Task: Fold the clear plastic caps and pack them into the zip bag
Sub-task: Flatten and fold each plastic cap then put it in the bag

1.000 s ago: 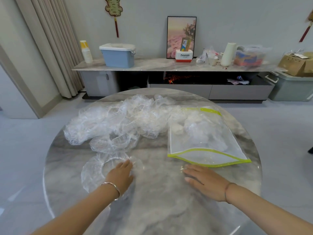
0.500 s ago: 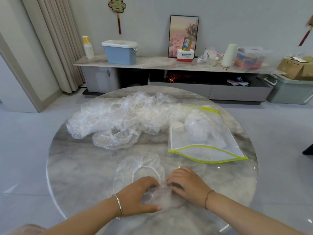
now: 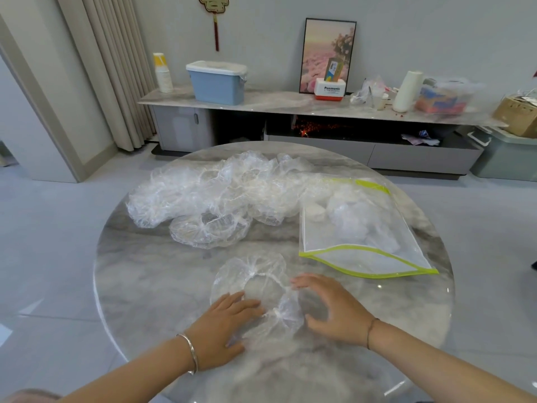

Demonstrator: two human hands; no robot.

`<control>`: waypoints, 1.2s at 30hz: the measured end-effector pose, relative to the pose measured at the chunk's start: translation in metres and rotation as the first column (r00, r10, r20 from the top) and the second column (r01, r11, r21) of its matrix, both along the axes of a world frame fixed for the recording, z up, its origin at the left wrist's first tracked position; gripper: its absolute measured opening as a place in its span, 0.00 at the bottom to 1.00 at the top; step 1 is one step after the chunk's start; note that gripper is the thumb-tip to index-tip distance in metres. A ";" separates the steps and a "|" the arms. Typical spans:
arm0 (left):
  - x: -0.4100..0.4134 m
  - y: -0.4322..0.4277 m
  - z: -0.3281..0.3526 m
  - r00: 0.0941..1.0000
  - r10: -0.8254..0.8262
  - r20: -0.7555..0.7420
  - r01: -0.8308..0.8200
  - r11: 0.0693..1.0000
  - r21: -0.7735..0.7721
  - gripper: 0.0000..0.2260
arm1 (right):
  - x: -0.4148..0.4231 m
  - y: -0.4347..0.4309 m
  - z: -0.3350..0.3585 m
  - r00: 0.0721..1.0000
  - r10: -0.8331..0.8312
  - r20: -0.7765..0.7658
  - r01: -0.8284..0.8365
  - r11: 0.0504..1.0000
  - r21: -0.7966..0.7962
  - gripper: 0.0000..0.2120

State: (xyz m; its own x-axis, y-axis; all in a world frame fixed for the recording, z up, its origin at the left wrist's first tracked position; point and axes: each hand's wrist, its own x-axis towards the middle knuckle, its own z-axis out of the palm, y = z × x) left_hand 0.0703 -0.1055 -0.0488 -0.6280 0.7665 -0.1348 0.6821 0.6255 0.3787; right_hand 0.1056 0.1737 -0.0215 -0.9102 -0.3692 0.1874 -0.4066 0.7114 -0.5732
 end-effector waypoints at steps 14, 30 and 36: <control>-0.003 0.014 0.011 0.854 0.247 0.458 -0.457 0.777 0.432 0.07 | 0.000 -0.019 -0.003 0.866 -0.242 0.437 0.424 0.820 -0.385 0.12; -0.018 0.030 0.003 0.877 -0.027 -0.479 0.066 0.996 0.064 0.19 | 0.005 -0.034 -0.015 0.957 -0.229 -0.177 0.255 0.956 0.144 0.20; -0.020 0.036 -0.012 0.975 0.143 -0.169 -0.154 0.987 -0.050 0.40 | 0.000 -0.030 -0.030 0.966 -0.224 0.131 0.149 0.891 0.429 0.41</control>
State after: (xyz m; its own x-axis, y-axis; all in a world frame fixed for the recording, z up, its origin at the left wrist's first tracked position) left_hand 0.0500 -0.0699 -0.0604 -0.7518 0.6562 -0.0647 0.6294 0.7434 0.2262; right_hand 0.1058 0.1432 -0.0519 -0.9738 -0.1986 -0.1104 -0.1646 0.9515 -0.2600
